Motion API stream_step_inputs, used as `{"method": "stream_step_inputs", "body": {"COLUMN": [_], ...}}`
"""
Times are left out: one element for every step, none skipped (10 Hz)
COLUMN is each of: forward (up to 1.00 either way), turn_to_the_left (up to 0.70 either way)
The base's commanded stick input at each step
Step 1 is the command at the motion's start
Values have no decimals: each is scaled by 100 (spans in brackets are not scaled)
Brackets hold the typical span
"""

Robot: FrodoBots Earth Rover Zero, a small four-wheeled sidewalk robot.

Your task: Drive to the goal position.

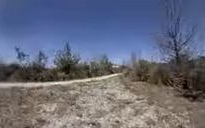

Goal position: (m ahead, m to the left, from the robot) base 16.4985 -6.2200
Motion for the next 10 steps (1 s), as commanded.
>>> {"method": "stream_step_inputs", "body": {"forward": [70, 70, 70, 70, 70, 70, 70, 70, 70, 70], "turn_to_the_left": [0, 0, 0, 0, 0, 0, 0, 0, 0, 0]}}
